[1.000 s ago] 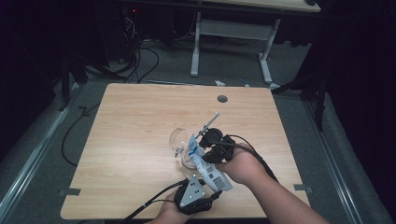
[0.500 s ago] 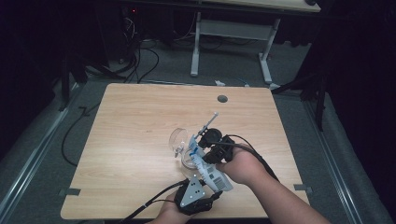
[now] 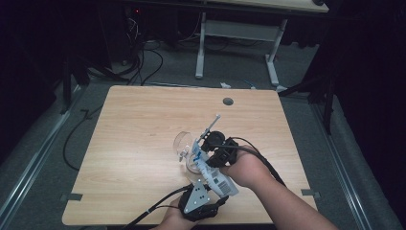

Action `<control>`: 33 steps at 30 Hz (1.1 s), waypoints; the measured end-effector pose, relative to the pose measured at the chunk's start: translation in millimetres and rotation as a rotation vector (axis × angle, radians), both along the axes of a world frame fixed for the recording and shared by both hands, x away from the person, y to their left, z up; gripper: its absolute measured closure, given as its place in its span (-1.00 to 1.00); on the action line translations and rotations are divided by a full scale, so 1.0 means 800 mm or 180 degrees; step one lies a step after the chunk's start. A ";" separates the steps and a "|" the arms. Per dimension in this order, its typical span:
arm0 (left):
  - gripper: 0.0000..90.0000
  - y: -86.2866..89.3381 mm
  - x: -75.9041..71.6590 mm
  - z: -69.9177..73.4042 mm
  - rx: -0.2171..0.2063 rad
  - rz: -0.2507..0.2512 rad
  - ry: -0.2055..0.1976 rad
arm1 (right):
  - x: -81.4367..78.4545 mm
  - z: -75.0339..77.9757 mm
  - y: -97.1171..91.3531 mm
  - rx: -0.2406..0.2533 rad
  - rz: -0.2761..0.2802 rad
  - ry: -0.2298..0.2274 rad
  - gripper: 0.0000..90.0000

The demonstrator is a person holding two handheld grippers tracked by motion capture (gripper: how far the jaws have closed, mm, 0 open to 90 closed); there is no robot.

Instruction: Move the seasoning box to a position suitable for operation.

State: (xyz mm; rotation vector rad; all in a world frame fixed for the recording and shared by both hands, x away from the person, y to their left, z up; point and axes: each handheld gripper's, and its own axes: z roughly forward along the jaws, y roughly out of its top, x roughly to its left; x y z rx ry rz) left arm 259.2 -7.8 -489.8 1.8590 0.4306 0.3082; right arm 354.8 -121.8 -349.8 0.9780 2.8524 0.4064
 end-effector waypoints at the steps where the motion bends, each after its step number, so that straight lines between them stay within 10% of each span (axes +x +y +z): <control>1: 0.11 0.000 0.000 0.000 -0.0002 0.0002 -0.0003 | 0.000 0.000 0.000 0.0003 -0.0002 -0.0008 0.99; 33: 0.11 0.001 0.004 0.005 -0.0024 -0.0015 0.0002 | 0.004 0.005 0.002 -0.0032 0.0012 -0.0021 0.99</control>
